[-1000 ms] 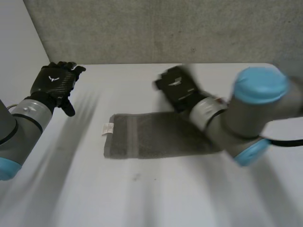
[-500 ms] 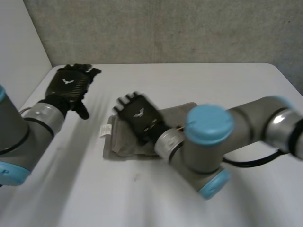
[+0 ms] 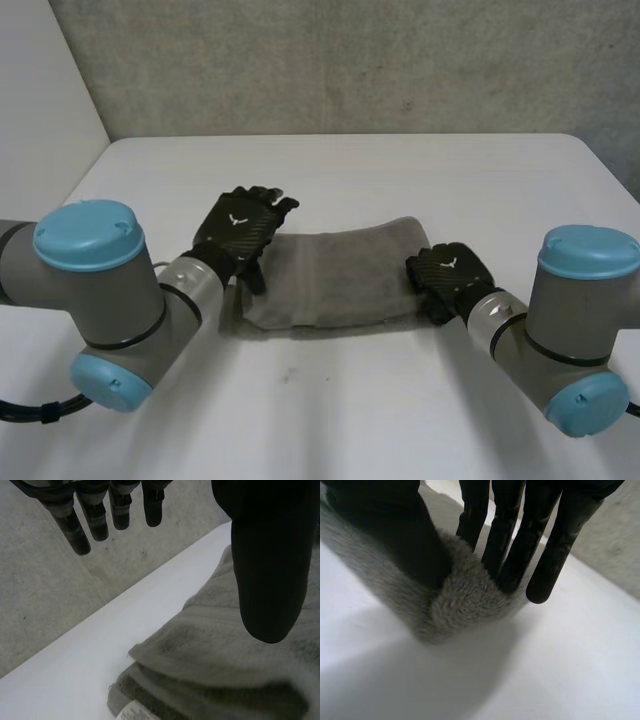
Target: Fold the towel.
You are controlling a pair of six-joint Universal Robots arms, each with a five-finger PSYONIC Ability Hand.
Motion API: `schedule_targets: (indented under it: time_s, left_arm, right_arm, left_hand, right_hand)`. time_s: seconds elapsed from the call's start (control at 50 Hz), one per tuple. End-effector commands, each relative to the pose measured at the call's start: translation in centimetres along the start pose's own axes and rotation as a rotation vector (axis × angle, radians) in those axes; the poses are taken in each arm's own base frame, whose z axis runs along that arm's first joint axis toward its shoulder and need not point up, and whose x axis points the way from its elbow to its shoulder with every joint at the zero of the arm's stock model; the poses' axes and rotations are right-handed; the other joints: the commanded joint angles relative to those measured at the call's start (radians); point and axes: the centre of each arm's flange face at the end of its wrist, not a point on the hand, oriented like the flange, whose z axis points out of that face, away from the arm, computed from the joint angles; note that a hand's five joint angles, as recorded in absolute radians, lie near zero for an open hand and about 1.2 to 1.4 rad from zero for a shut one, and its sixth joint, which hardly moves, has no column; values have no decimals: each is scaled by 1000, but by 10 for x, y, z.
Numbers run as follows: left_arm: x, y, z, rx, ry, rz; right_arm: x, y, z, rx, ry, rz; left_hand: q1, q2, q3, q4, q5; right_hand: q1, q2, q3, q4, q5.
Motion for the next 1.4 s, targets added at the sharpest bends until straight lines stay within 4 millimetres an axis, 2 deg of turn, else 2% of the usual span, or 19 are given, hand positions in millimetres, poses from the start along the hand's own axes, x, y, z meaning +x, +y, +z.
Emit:
schedule_targets:
  time_s: [0.02, 0.08, 0.14, 0.16, 0.18, 0.22, 0.3, 0.38, 0.48, 0.56, 0.6, 0.62, 0.64, 0.78, 0.88, 1.0, 1.04, 1.26, 1.4]
  left_arm:
    - [-6, -2, -10, -6, -16, -3]
    - [-10, -4, -16, -6, -29, -3]
    - [-21, -5, -19, -10, -59, -7]
    - [-27, -6, -21, -7, -72, -11]
    - [-27, -6, -21, -7, -72, -11]
    - [-36, -10, -26, 0, -101, -13]
    - [-50, -9, -30, -7, -142, -18]
    - [-69, -12, -38, -3, -201, -29]
    - [-75, -12, -45, -16, -221, -38]
    - [-75, -13, -46, -17, -219, -40]
    - [-73, -17, -46, -10, -213, -35]
    - [-73, -17, -46, -10, -213, -35]
    - [-73, -20, -45, -1, -213, -34]
    - [-66, -46, -34, 97, -190, -150]
    - [-51, -52, -21, 115, -170, -241]
    - [-23, -45, -13, 49, -146, -271]
    - [-10, -28, -10, -34, -158, -273]
    - [4, 37, -7, -258, -193, -255]
    - [6, 39, -12, -284, -178, -257]
  right_arm:
    - [18, -16, 7, 79, 112, -208]
    - [24, -35, 8, 121, 165, -319]
    - [2, -66, 9, 215, 151, -424]
    - [-22, -82, 8, 280, 111, -471]
    - [-23, -82, 8, 280, 110, -471]
    - [-71, -100, 6, 378, 15, -529]
    - [-112, -100, 3, 424, -90, -572]
    - [-171, -73, -9, 472, -328, -636]
    - [-197, -48, -16, 470, -474, -646]
    - [-196, -50, -19, 471, -474, -636]
    - [-189, -66, -22, 490, -446, -597]
    - [-189, -66, -22, 490, -446, -596]
    - [-178, -79, -23, 492, -408, -551]
    - [-92, -123, -24, 391, -160, -71]
    - [-58, -118, -21, 267, -153, 148]
    - [-50, -108, -6, 176, -188, 199]
    - [-48, -100, 9, 132, -203, 208]
    - [-63, -53, 50, -25, -249, 152]
    - [-64, -48, 56, -34, -211, 28]
  left_hand:
    - [4, 10, 8, 9, -28]
    - [4, 10, 8, 9, -28]
    - [4, 10, 8, 9, -28]
    - [4, 10, 8, 9, -28]
    - [4, 10, 8, 9, -28]
    - [4, 10, 8, 9, -28]
    - [4, 10, 8, 9, -28]
    - [4, 10, 8, 9, -28]
    - [4, 10, 8, 9, -28]
    - [7, 14, 12, 12, -24]
    - [48, 55, 53, 53, 16]
    - [49, 55, 53, 54, 17]
    - [54, 61, 59, 59, 23]
    - [57, 64, 62, 62, 26]
    - [60, 67, 65, 65, 28]
    - [54, 61, 59, 59, 23]
    - [43, 49, 47, 48, 11]
    - [16, 23, 21, 21, -16]
    - [13, 20, 18, 18, -19]
  right_hand:
    - [480, 287, 301, 295, 326]
    - [480, 287, 301, 295, 326]
    - [480, 287, 301, 295, 326]
    - [480, 287, 301, 295, 326]
    - [480, 287, 301, 295, 326]
    - [480, 287, 301, 295, 326]
    - [480, 287, 301, 295, 326]
    - [480, 287, 301, 295, 326]
    - [480, 287, 301, 295, 326]
    - [425, 232, 246, 240, 272]
    - [-472, -665, -650, -656, -625]
    - [-476, -669, -655, -661, -630]
    - [-742, -935, -921, -927, -895]
    - [-742, -935, -921, -927, -895]
    - [-742, -935, -921, -927, -895]
    - [-742, -935, -921, -927, -895]
    - [-742, -935, -921, -927, -895]
    - [-742, -935, -921, -927, -895]
    - [-742, -935, -921, -927, -895]
